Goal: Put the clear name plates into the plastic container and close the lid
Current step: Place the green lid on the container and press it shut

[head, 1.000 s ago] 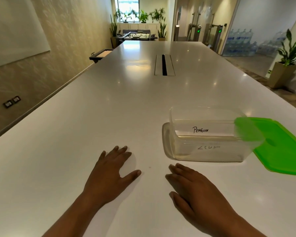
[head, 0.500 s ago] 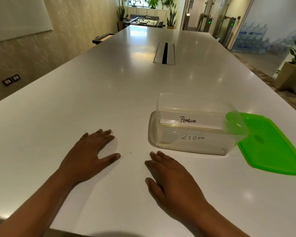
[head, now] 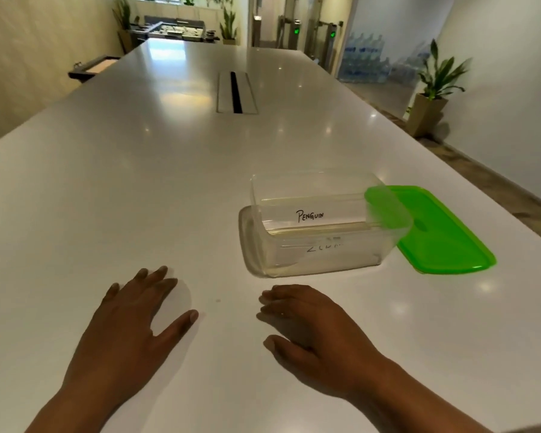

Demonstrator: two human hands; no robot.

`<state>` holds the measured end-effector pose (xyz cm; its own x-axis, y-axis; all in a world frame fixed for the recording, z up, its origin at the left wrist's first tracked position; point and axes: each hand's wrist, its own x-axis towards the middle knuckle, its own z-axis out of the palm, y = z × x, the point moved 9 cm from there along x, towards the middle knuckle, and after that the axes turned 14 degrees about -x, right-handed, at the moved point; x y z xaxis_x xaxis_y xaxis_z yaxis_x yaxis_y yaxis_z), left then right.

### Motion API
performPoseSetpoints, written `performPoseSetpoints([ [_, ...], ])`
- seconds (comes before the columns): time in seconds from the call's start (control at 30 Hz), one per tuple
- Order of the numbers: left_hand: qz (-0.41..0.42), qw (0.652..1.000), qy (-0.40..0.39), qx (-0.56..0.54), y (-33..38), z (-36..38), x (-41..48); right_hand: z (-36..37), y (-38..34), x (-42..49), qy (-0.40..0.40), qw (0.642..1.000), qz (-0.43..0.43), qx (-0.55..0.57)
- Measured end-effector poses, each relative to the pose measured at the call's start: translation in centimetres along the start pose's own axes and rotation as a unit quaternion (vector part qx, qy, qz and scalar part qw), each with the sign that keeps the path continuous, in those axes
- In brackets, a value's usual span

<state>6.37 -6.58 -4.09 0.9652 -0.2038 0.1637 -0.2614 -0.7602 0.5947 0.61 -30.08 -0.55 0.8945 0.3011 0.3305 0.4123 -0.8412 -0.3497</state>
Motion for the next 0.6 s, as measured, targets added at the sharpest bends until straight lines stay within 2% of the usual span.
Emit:
performPoseSetpoints([
  [0.07, 0.007, 1.000, -0.004, -0.027, 0.2, 0.0, -0.2, -1.7, 0.0, -0.4, 0.051, 0.998, 0.014, 0.025],
  [0.2, 0.017, 0.996, -0.016, -0.082, 1.8, 0.6, -0.5, -7.4, 0.7, -1.6, 0.176, 0.984, 0.031, 0.002],
  [0.27, 0.027, 0.995, -0.017, -0.093, 3.0, 0.9, -0.4, -10.8, 1.9, -2.3, 0.250, 0.967, 0.051, -0.015],
  [0.37, 0.046, 0.992, -0.028, -0.117, 5.0, 1.4, 0.8, -15.3, 6.0, -3.1, 0.334, 0.933, 0.130, -0.031],
  [0.47, 0.061, 0.989, -0.023, -0.132, 6.8, 1.9, 2.6, -17.0, 11.8, -3.2, 0.319, 0.920, 0.223, -0.040],
  [0.6, 0.047, 0.989, -0.002, -0.143, 7.9, 2.7, 4.4, -15.5, 19.1, -3.8, 0.180, 0.922, 0.320, -0.125],
])
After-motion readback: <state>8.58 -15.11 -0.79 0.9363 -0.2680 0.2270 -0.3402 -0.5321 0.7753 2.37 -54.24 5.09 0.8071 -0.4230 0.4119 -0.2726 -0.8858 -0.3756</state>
